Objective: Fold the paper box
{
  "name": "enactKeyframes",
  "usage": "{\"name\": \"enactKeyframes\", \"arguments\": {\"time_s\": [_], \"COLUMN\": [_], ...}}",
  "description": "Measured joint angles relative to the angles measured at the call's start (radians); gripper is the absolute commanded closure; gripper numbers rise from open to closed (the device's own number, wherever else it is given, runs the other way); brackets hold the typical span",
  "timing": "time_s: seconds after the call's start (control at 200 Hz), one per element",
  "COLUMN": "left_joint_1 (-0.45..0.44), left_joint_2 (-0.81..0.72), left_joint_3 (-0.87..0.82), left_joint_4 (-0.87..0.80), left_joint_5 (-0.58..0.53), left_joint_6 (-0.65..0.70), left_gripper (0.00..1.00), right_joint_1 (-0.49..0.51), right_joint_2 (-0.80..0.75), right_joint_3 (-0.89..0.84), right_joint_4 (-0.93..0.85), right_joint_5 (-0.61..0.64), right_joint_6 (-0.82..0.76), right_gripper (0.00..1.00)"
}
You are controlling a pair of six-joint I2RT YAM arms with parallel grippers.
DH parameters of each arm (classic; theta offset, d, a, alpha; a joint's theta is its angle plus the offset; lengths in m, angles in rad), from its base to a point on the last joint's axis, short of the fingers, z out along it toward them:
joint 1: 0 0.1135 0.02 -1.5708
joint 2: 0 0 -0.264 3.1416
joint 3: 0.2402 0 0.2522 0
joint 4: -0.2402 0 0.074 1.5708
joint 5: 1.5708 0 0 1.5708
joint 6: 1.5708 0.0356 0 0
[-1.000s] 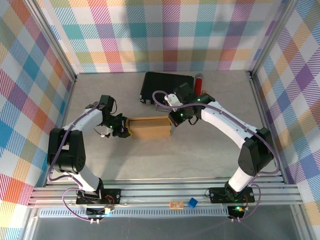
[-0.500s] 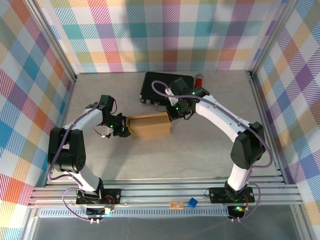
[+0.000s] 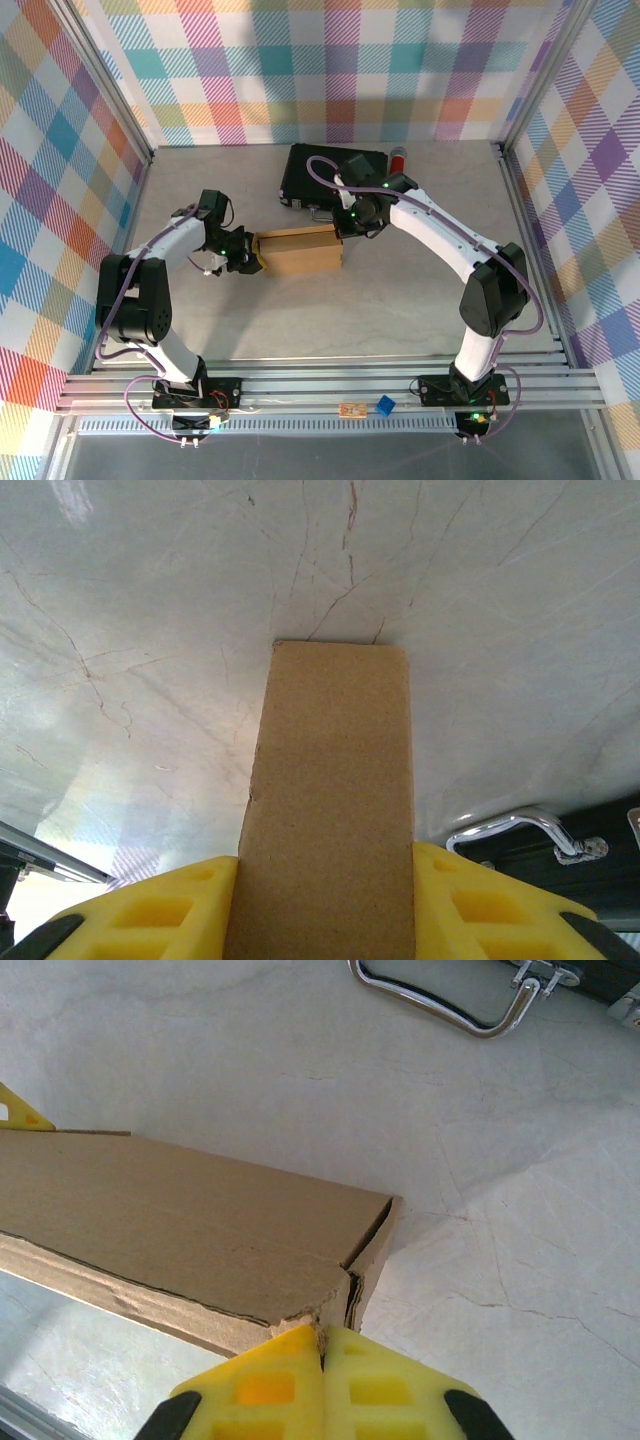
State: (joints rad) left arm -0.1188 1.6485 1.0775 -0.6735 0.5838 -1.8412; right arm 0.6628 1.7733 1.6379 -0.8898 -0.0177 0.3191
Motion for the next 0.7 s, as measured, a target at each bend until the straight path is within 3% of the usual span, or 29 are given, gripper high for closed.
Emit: {"name": "enactKeyframes", "arguments": {"time_s": [0.5, 0.7], "left_joint_1": [0.011, 0.019], "left_joint_2": [0.013, 0.022], "left_joint_3": [0.000, 0.000], "left_joint_4": [0.013, 0.024], "left_joint_5": [0.026, 0.041], "left_joint_6": [-0.007, -0.006], "left_gripper": [0.86, 0.67], "right_joint_1": [0.015, 0.029], "right_joint_2": [-0.060, -0.067], "right_joint_3": [-0.147, -0.195], "right_joint_4": [0.180, 0.230], "right_joint_5": [0.056, 0.092], "right_joint_6": [0.038, 0.029], "right_gripper": [1.00, 1.00]}}
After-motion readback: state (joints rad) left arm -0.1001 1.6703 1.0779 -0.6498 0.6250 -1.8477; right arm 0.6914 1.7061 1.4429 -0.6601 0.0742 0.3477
